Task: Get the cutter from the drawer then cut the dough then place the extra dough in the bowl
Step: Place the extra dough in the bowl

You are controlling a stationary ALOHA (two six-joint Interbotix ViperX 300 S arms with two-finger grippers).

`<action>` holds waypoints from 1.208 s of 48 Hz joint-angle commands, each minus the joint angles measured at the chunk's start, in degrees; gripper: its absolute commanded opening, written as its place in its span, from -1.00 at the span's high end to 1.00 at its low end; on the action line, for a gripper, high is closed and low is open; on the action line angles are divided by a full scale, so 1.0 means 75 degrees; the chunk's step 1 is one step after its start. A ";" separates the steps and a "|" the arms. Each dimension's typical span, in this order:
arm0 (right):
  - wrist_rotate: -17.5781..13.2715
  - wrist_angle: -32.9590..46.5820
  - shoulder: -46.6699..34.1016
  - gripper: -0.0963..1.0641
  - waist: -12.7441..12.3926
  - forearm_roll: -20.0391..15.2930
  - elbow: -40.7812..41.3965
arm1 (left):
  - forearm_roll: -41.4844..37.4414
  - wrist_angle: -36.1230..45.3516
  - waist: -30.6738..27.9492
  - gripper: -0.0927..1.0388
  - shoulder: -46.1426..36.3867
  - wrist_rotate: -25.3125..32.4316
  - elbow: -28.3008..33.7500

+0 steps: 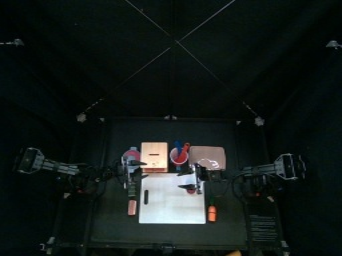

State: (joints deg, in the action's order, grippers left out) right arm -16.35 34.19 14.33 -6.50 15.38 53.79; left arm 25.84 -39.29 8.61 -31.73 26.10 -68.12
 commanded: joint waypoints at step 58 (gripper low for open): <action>0.0070 -0.0094 -0.0562 -0.72 -0.0363 -0.0164 -0.0504 | -0.0023 -0.0117 -0.0504 -0.74 -0.0117 -0.0434 -0.0961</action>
State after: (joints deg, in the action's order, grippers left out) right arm -15.91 33.22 9.49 -9.05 14.15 51.33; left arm 25.93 -39.99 4.92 -32.70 22.68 -76.20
